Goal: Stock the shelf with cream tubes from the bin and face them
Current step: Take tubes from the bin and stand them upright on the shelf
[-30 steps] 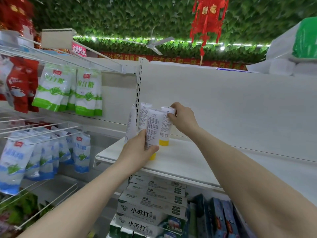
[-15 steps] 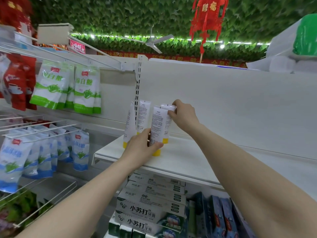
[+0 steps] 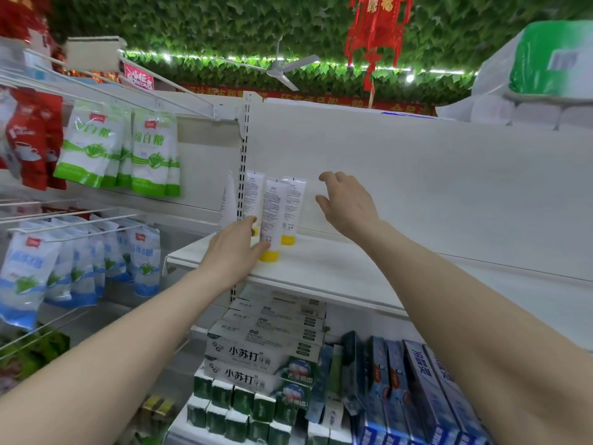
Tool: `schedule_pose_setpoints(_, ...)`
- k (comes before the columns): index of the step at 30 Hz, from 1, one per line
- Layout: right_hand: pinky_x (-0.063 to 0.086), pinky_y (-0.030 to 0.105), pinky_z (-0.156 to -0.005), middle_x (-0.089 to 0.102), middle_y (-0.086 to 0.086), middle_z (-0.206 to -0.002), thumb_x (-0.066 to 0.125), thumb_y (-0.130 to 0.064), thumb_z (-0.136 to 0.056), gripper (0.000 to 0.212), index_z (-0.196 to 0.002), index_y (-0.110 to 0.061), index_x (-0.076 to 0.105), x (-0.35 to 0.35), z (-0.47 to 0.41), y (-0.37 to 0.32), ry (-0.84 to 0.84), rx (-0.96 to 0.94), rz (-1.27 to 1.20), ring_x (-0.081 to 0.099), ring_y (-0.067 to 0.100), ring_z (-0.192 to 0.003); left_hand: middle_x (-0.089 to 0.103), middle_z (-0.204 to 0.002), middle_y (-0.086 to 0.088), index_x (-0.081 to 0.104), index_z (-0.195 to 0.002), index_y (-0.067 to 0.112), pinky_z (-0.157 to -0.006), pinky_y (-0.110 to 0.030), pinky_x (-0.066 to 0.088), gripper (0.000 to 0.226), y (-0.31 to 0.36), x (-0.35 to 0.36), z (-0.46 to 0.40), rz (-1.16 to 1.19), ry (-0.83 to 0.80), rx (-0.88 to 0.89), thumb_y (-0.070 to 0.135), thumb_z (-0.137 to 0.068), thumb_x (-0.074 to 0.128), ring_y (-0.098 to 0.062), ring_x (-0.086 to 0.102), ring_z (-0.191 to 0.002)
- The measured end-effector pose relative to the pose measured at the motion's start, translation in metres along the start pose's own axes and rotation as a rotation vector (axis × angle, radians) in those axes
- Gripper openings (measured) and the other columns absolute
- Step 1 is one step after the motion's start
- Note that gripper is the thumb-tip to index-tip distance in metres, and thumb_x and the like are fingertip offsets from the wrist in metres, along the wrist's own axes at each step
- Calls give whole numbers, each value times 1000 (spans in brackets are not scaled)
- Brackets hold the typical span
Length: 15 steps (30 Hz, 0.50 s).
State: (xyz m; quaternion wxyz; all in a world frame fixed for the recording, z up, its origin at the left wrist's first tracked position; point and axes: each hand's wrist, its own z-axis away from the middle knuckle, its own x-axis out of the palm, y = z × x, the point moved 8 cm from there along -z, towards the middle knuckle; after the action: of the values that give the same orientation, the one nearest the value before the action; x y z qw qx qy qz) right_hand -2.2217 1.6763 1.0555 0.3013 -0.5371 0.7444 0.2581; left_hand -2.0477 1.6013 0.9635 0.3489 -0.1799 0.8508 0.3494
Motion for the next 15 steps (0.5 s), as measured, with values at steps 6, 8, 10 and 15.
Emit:
schedule_pose_setpoints(6,42,37,-84,54,8,-126,47,-29,-99,40,-135,-13,43,-20,60,-7,8,-110,62,49,30,-112,50,-135,-10,38,-142,15,-95,-42,39,54,19,-19,35,-141,73,16,34,-94,54,-30,49,-122)
schedule_pose_setpoints(8,43,37,-85,55,8,-126,47,-30,-98,40,-135,-13,44,-26,86,-10,17,-149,72,49,30,-111,50,-134,-11,39,-140,15,-94,-41,39,51,30,-22,52,-178,86,23,32,-94,54,-32,48,-121)
schedule_pose_setpoints(10,44,38,-87,55,9,-126,47,-30,-98,40,-135,-12,45,-31,113,-11,11,-180,71,49,30,-111,49,-134,-12,40,-139,14,-95,-40,37,50,43,-22,69,-198,105,35,30,-94,54,-32,46,-121)
schedule_pose_setpoints(15,44,41,-90,58,12,-123,52,-27,-96,39,-130,-8,51,-39,188,-5,12,-237,48,50,33,-111,46,-137,-9,42,-138,17,-97,-43,39,49,73,-10,121,-266,149,54,30,-93,56,-32,40,-125)
